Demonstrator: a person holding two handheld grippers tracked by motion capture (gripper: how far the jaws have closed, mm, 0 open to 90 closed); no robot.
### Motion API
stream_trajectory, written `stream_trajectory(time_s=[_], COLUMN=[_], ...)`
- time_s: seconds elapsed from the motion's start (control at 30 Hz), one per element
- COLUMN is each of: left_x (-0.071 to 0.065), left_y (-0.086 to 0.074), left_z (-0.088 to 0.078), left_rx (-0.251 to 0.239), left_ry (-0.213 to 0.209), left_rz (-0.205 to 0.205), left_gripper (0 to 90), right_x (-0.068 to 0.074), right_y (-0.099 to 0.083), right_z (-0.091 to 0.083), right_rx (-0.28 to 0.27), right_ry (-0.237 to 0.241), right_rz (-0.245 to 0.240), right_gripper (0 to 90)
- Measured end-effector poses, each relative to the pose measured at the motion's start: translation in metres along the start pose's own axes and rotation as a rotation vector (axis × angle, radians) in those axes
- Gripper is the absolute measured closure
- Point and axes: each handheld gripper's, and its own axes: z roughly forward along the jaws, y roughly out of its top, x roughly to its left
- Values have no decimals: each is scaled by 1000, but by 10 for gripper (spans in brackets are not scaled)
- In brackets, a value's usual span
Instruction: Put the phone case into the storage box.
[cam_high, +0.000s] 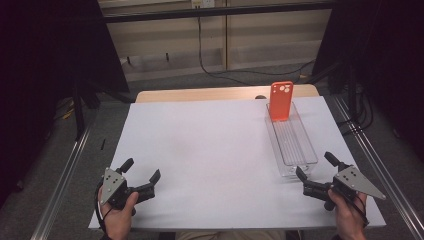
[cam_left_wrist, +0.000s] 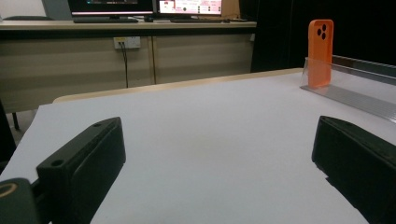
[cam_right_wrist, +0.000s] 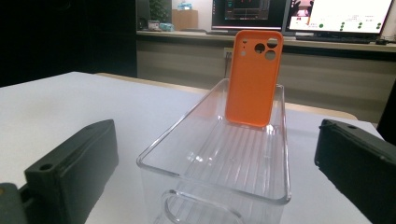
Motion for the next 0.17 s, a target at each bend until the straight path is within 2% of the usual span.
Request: stream_trajectory(time_s=[0.17], left_x=[0], left_y=[0], left_z=[1], left_rx=[4], left_ry=[-4], left_rz=[3], left_gripper=[27], right_x=[0], right_y=[0], right_z=[1], right_rx=[1], right_ry=[-4], right_rz=[1], right_gripper=[0])
